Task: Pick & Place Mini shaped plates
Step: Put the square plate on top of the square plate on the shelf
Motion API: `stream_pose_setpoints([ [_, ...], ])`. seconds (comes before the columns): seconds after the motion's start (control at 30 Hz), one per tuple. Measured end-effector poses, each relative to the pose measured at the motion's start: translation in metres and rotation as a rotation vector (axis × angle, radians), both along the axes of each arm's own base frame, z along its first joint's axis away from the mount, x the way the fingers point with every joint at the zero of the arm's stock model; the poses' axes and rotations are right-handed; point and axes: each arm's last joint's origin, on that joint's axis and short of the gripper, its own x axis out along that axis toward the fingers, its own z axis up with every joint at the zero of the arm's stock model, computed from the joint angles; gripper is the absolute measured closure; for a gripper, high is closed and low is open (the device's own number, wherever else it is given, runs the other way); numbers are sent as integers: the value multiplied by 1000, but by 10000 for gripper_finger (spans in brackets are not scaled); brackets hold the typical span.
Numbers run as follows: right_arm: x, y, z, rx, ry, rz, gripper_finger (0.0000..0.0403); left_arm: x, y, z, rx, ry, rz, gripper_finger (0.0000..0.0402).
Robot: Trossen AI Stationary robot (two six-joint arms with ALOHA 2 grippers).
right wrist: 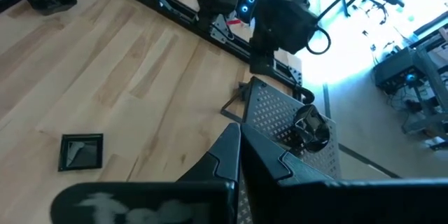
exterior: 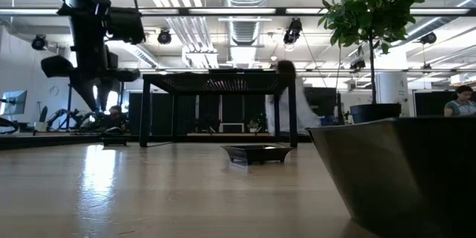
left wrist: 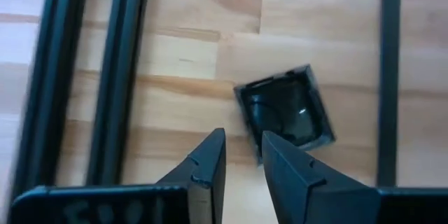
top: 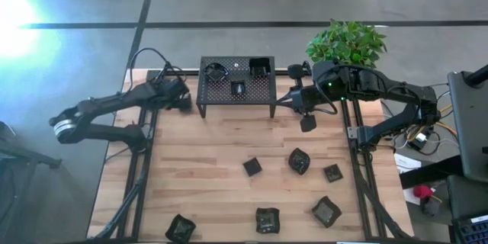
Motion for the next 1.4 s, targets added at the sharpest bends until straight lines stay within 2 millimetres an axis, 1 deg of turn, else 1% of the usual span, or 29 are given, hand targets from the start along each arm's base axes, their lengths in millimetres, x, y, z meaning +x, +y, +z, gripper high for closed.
stream_pose_setpoints([
  [0.13, 0, 0, 0, -5, 1, 3, 394, 5, 7, -9, 20, -32, 23, 314],
  [0.3, 0, 0, -1, -24, 8, 14, 394, -3, 8, -27, -20, -19, 138, 314],
  [0.4, 0, 0, -1, -31, 9, 19, 394, -5, 9, -34, 9, -50, 189, 314],
  [0.8, 0, 0, -1, -63, 10, 37, 394, -5, 9, -57, 61, -165, 187, 314],
  [1.4, 0, 0, -1, -69, 9, 41, 394, -10, 6, -78, 95, -222, 194, 314],
])
